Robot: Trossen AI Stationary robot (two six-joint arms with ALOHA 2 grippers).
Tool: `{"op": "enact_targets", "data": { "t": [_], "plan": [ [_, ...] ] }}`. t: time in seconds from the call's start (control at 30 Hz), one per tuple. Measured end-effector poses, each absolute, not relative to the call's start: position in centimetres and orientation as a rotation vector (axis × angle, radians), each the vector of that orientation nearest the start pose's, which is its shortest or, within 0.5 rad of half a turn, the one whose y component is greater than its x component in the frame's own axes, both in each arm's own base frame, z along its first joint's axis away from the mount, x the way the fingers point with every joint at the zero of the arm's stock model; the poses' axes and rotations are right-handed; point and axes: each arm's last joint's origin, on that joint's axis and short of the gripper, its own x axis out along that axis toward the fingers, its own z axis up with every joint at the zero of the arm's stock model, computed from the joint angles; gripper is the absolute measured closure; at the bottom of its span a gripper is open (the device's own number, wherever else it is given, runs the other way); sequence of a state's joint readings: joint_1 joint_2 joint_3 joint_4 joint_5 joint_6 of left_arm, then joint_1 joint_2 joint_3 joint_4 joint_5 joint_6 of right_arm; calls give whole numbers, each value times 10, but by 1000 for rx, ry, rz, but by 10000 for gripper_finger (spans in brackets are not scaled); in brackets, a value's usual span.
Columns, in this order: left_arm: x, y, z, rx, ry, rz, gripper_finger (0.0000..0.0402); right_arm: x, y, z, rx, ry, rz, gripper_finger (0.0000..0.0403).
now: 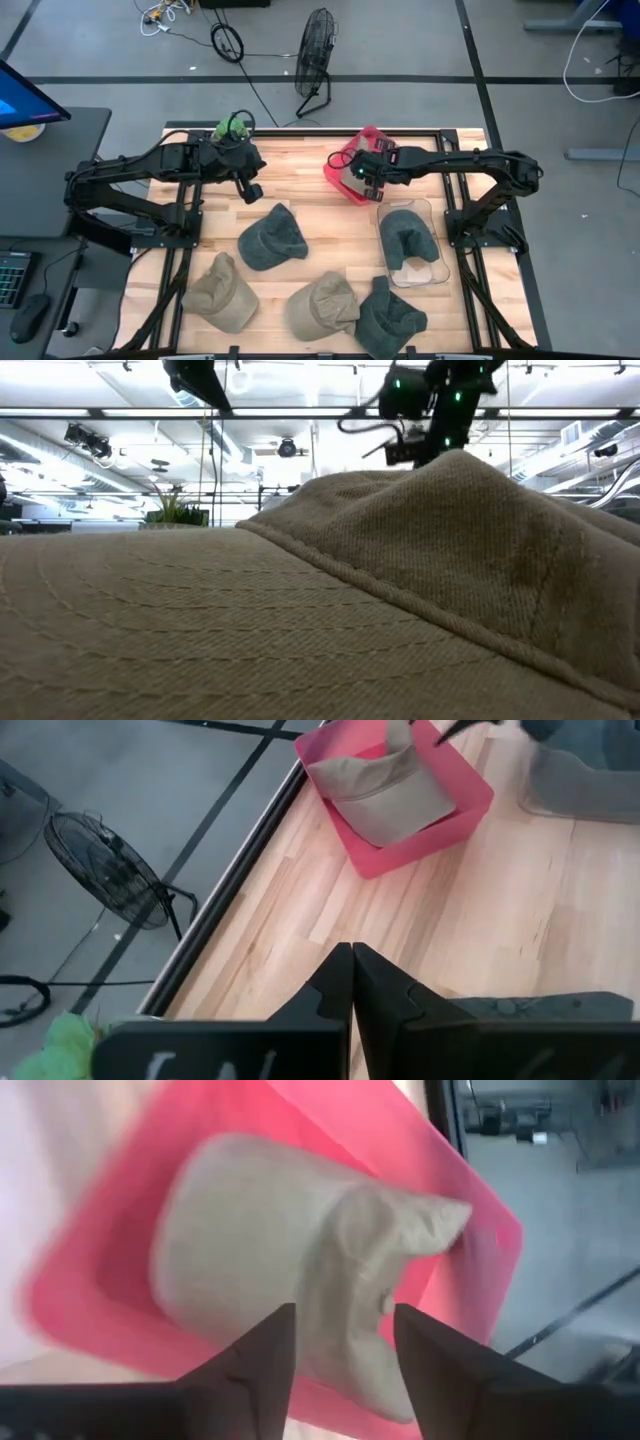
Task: Pick & Place hat
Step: Put the left gray cap into the transparent bin
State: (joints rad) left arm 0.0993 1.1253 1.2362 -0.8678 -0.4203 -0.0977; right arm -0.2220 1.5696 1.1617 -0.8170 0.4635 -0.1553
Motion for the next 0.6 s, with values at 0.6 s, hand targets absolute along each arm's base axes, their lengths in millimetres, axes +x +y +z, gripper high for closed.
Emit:
{"op": "enact_targets", "data": {
  "t": [0.6],
  "plan": [
    [198, -14, 246, -123, 922, 161, 390, 295, -20, 262, -282, 1162, -327, 222]
  ]
}}
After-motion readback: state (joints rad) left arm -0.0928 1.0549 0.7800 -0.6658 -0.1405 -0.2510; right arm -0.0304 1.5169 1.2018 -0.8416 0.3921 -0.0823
